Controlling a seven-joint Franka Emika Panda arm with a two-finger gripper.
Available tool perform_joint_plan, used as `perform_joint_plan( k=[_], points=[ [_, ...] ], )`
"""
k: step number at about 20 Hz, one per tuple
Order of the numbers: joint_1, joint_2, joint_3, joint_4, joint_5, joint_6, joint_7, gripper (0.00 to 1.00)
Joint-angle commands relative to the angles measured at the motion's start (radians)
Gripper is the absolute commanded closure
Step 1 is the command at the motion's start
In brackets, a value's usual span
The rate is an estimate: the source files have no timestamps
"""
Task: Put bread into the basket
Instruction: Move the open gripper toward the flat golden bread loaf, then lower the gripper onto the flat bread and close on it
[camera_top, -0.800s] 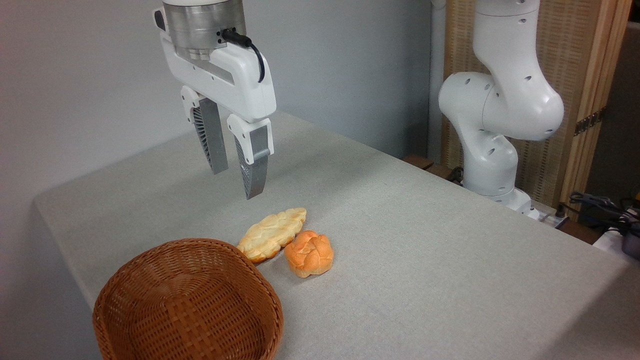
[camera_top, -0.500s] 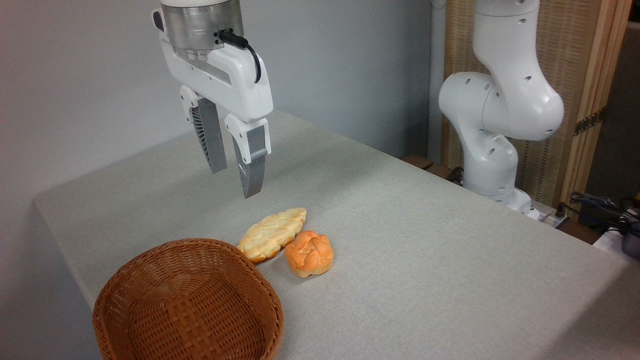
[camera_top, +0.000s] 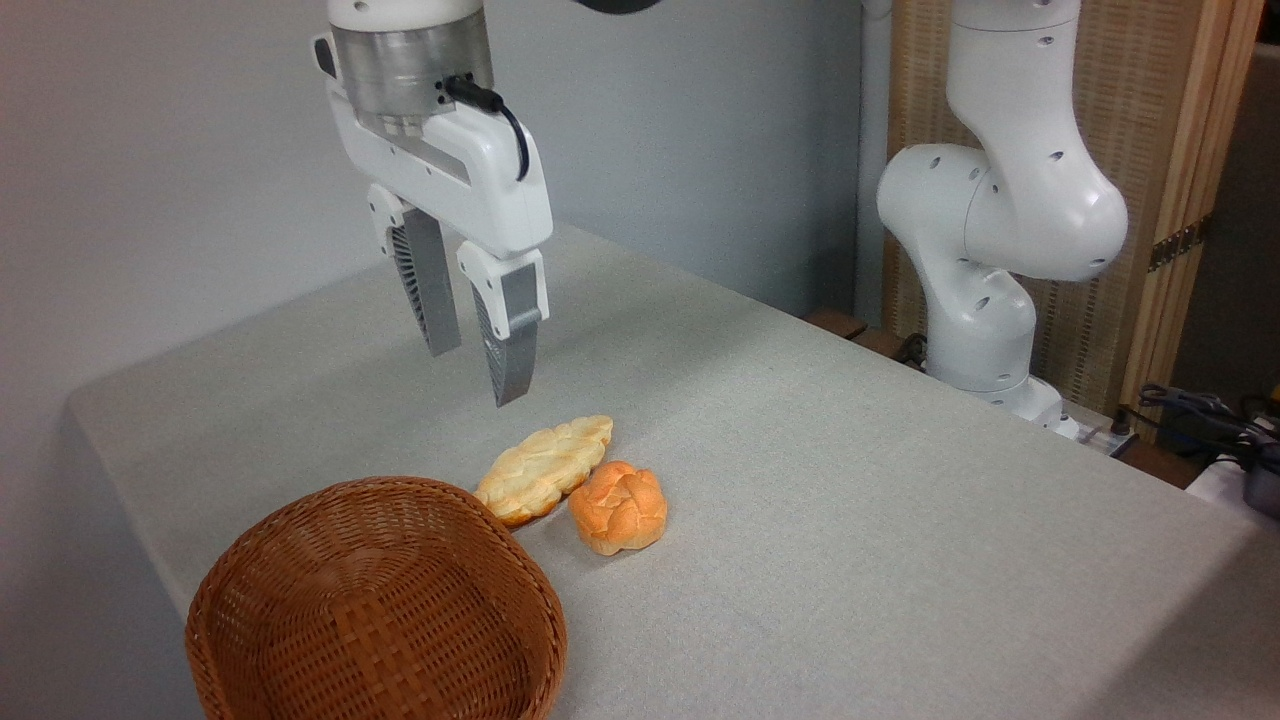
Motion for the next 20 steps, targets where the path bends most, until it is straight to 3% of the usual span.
perform_joint_plan(
  k=[1, 4, 7, 9, 12, 17, 20],
  points=[
    [-0.002, -0.104, -0.042, -0.192, -0.01, 0.093, -0.001, 0.0],
    [-0.015, -0.116, -0.084, -0.282, -0.03, 0.113, -0.003, 0.0],
    [-0.018, -0.113, -0.102, -0.385, -0.136, 0.241, -0.009, 0.0],
    [-0.024, -0.109, -0.126, -0.445, -0.167, 0.331, -0.012, 0.0],
    [-0.024, -0.101, -0.152, -0.499, -0.144, 0.38, -0.008, 0.0],
    [-0.024, -0.086, -0.152, -0.503, -0.021, 0.381, 0.006, 0.0],
    [-0.024, -0.072, -0.154, -0.503, -0.003, 0.395, 0.006, 0.0]
  ],
)
